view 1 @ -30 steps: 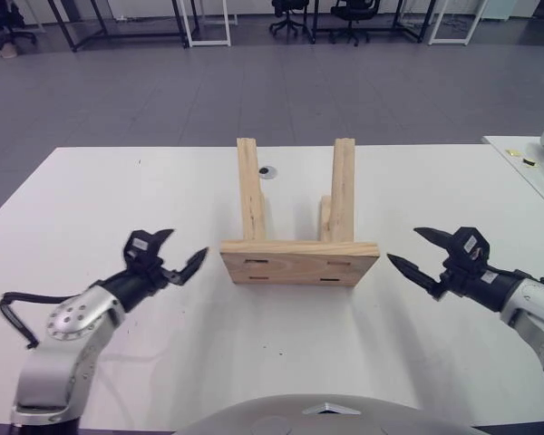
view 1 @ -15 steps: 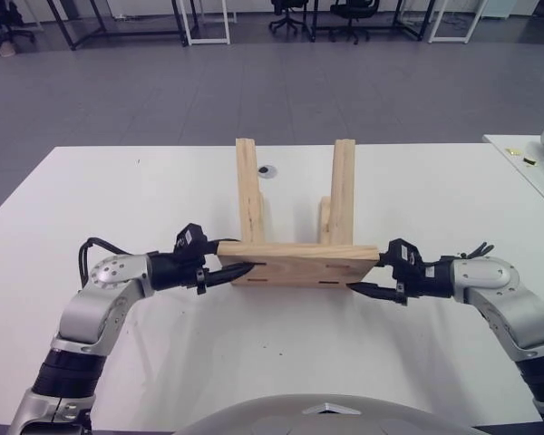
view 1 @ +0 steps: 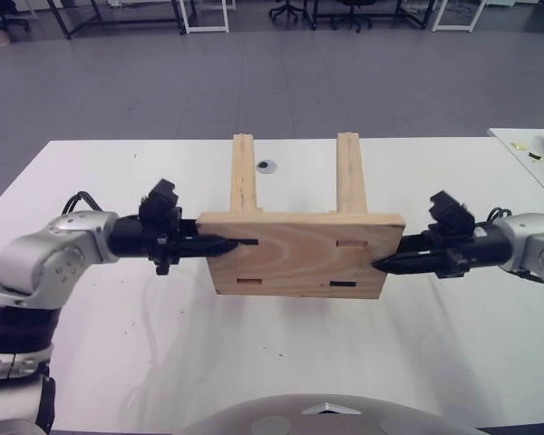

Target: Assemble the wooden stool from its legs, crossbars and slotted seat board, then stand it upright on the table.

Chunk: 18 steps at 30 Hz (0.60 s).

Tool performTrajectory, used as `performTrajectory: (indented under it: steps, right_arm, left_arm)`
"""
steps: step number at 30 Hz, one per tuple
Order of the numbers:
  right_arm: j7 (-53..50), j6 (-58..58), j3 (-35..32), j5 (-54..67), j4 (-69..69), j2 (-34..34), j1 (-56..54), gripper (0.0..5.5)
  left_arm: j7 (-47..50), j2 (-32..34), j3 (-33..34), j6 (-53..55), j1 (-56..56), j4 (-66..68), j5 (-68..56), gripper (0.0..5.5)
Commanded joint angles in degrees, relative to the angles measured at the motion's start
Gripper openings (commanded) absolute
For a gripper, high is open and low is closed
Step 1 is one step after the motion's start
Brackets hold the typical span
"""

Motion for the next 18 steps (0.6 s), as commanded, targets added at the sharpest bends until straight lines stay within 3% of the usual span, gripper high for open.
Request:
performTrajectory:
  steps: [1, 3, 6, 8, 10, 13, 18]
  right_arm:
    - [-8.3, 18.5, -1.6, 56.4, 14.1, -2.0, -23.0, 1.38]
    - [-6.3, 22.0, -1.4, 56.4, 16.4, 0.0, -19.1, 1.35]
    - [-9.5, 24.0, -4.5, 56.4, 19.1, 4.7, -15.3, 1.35]
    - [-9.4, 26.5, -4.5, 56.4, 21.6, 4.6, -15.4, 1.35]
    - [-5.2, 32.6, 1.3, 56.4, 27.5, -0.3, -18.6, 1.35]
    - [-1.3, 38.4, 10.2, 56.4, 35.6, -5.6, -24.4, 1.35]
    - [-4.2, 38.8, 15.6, 56.4, 43.2, -3.2, -27.9, 1.35]
  left_arm:
    - [19.1, -4.5, -0.1, 18.7, -23.3, 12.0, -51.5, 1.61]
    - [25.5, -12.3, 2.8, 18.6, -20.6, 12.9, -51.5, 1.38]
    - [50.9, -32.7, 10.7, 7.3, -17.1, 5.0, -51.5, 1.32]
    - [67.1, -44.4, 12.4, -1.4, -13.9, -3.4, -51.5, 1.32]
    - [82.4, -53.3, 13.0, -6.4, -10.5, -8.2, -51.5, 1.31]
    - [98.2, -57.9, 17.6, -8.9, -13.1, -9.1, -51.5, 1.31]
    - [116.3, -60.6, 24.6, -10.4, -19.0, -7.7, -51.5, 1.31]
